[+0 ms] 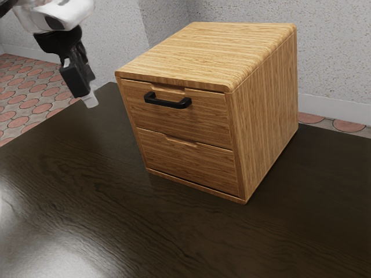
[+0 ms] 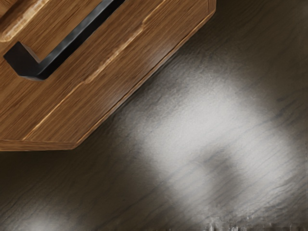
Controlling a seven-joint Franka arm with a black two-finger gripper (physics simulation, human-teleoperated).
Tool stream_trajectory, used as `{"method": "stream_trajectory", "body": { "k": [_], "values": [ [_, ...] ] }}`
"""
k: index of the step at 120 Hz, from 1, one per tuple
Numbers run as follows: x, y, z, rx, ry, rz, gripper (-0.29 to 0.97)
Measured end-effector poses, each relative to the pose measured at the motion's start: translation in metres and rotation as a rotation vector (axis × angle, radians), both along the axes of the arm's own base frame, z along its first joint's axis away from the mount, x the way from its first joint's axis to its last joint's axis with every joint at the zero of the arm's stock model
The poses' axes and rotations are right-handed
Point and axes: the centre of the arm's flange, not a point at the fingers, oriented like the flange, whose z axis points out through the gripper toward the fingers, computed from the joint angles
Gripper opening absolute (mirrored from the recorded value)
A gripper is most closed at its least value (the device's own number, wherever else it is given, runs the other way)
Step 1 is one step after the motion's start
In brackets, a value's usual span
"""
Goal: Pull the drawer handle with one arm to open the drawer
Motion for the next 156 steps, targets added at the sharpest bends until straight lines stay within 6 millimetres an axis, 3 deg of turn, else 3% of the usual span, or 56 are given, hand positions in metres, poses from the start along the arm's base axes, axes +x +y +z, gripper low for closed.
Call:
{"method": "stream_trajectory", "body": {
  "k": [13, 28, 57, 91, 103, 136, 156],
  "values": [
    [-0.019, -0.031, -0.029, 0.038, 0.016, -0.163, 0.66],
    [-0.010, -0.080, -0.052, 0.124, -0.020, -0.357, 0.66],
    [0.024, -0.103, -0.058, 0.259, -0.115, -0.558, 0.66],
    [0.023, -0.162, -0.049, 0.411, -0.184, -0.813, 0.66],
    [0.029, -0.164, -0.051, 0.438, -0.183, -0.865, 0.66],
    [0.078, -0.134, -0.069, 0.496, -0.162, -0.919, 0.66],
    [0.087, -0.113, -0.076, 0.515, -0.135, -0.927, 0.66]
  ]
}}
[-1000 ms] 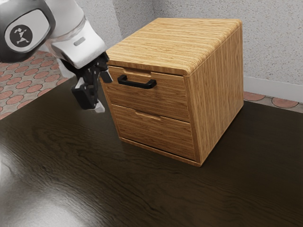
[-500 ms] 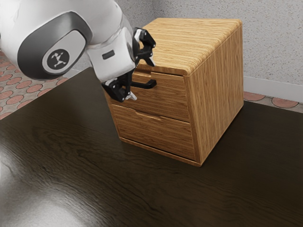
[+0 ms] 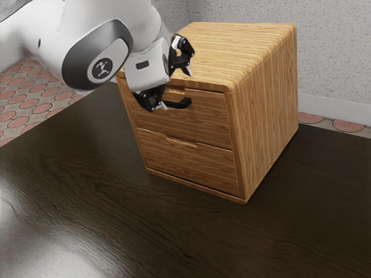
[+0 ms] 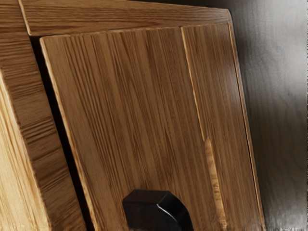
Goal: Pull the drawer handle with one arm to open the drawer
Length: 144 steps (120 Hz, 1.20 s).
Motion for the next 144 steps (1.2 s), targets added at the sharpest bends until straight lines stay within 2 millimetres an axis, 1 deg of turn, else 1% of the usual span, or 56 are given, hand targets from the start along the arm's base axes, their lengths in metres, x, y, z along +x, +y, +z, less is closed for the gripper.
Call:
{"method": "stream_trajectory", "body": {
  "k": [17, 28, 56, 80, 96, 144],
  "values": [
    [0.001, 0.017, -0.002, 0.016, 0.014, 0.007, 0.66],
    [-0.002, 0.024, -0.001, 0.024, 0.022, 0.010, 0.66],
    [-0.006, 0.023, -0.007, 0.041, 0.080, -0.004, 0.66],
    [-0.004, 0.023, -0.015, 0.050, 0.116, -0.013, 0.66],
    [-0.002, 0.028, -0.018, 0.053, 0.124, -0.010, 0.66],
    [0.010, 0.050, -0.038, 0.054, 0.161, 0.014, 0.66]
  ]
}}
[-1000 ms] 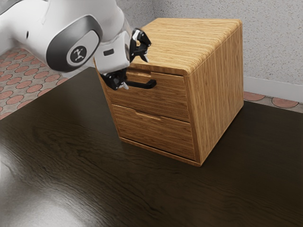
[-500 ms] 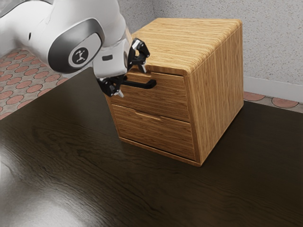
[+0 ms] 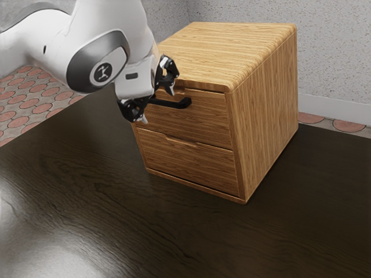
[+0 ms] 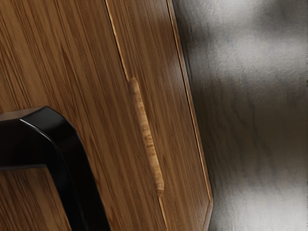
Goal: Pull the drawer handle with one arm to open the drawer
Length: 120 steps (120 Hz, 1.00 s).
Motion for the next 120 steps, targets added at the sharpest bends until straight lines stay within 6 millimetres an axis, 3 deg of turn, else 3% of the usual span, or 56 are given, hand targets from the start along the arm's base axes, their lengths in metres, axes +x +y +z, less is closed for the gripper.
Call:
{"method": "stream_trajectory", "body": {
  "k": [81, 120],
  "values": [
    [0.001, 0.034, -0.020, -0.003, 0.046, 0.053, 0.66],
    [-0.002, 0.041, -0.016, -0.008, 0.044, 0.069, 0.65]
  ]
}}
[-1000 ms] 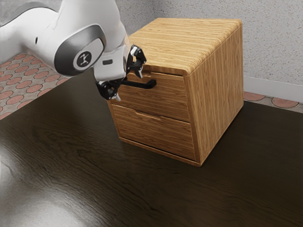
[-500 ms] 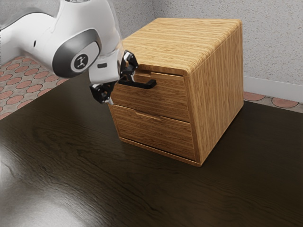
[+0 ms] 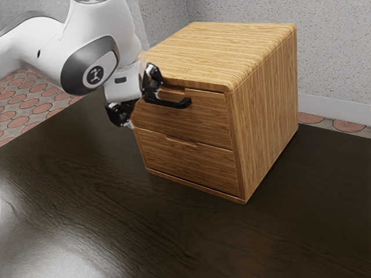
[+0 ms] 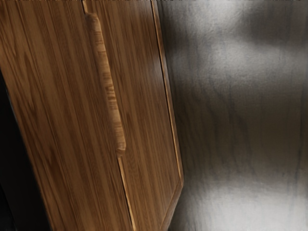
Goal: Pull the drawer handle with one arm to open the drawer
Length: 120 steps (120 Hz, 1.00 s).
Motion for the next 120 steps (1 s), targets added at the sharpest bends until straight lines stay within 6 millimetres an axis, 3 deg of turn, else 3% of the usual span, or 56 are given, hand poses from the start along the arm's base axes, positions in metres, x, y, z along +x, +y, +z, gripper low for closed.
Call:
{"method": "stream_trajectory", "body": {
  "k": [33, 47, 57, 64, 75, 89, 97, 109, 113, 120],
  "values": [
    [-0.010, 0.000, 0.000, -0.027, 0.031, 0.016, 0.64],
    [-0.026, -0.012, 0.006, -0.030, 0.035, 0.001, 0.62],
    [-0.049, -0.037, 0.013, -0.027, 0.032, -0.040, 0.60],
    [-0.065, -0.040, 0.015, -0.029, 0.032, -0.044, 0.60],
    [-0.090, -0.035, 0.018, -0.033, 0.031, -0.032, 0.62],
    [-0.136, -0.001, 0.017, -0.061, 0.022, 0.030, 0.63],
    [-0.163, 0.015, 0.016, -0.079, 0.011, 0.055, 0.73],
    [-0.175, 0.020, 0.014, -0.088, 0.000, 0.063, 0.76],
    [-0.178, 0.018, 0.024, -0.089, -0.014, 0.067, 0.68],
    [-0.188, -0.006, 0.090, -0.115, -0.106, 0.081, 0.67]
  ]
}}
